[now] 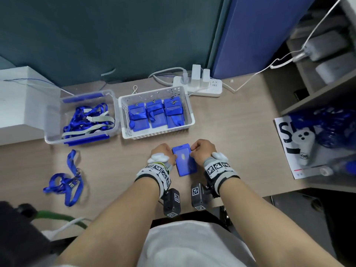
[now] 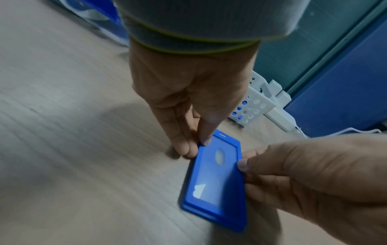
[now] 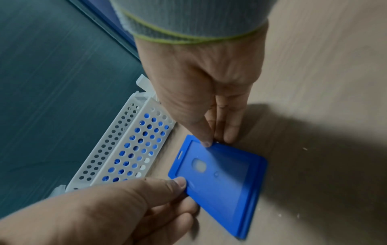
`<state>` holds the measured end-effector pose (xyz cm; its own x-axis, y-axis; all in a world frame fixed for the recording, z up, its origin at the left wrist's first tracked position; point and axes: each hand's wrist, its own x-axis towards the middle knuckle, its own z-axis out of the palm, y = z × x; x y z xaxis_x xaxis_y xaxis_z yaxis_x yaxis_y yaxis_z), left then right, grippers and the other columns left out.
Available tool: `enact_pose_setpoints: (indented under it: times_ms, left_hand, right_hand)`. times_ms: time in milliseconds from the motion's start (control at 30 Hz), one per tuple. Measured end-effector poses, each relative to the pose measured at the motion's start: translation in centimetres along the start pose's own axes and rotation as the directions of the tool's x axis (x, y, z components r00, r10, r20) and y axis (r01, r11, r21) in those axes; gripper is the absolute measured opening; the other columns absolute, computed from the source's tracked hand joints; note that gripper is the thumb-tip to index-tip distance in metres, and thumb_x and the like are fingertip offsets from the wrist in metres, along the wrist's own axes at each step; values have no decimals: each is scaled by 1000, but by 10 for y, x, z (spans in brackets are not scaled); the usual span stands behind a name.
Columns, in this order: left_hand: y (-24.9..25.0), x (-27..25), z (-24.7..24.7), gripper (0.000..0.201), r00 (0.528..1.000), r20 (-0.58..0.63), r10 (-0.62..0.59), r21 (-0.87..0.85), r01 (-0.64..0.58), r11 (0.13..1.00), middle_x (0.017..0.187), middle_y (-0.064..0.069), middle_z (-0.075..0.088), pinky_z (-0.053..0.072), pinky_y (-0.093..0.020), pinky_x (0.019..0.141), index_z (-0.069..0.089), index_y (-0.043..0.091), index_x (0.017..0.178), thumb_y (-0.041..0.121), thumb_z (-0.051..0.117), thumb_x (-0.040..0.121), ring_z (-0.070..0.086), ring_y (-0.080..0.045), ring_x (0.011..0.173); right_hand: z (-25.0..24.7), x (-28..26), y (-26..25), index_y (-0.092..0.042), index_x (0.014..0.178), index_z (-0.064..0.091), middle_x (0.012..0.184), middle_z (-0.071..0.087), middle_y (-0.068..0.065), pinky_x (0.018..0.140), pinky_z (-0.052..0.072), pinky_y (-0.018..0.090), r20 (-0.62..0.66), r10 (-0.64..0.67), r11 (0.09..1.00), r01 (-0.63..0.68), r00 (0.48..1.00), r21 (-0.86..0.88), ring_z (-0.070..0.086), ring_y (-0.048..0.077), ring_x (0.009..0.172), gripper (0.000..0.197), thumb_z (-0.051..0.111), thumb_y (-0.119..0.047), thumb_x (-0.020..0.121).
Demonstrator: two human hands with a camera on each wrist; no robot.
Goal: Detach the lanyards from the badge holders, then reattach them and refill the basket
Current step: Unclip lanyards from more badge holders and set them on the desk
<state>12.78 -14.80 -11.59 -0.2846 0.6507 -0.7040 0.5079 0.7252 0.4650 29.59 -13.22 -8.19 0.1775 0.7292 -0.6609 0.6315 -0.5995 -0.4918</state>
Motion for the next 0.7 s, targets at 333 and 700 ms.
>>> enact_pose_setpoints:
  times_ms: [333,700]
  left_hand:
    - [-11,17,11,18,999,28,-17,-37,18,999,58,-4,71,63,-49,62,63,36,69,29,76,57,74,-28,64]
    - [27,-34,-39,21,986,-59,156,114,-148,982,77,1,64,39,-23,59,65,21,79,41,60,83,59,-24,72]
  right_hand:
    - [-1,1,-2,-23,73,69,79,71,-5,74,62,33,6,32,998,-32,999,-52,71,19,74,18,72,-6,73]
    - [-13,-9,-24,-19,77,66,79,71,-8,71,56,28,-78,-42,999,44,996,31,66,15,75,2,67,-19,76]
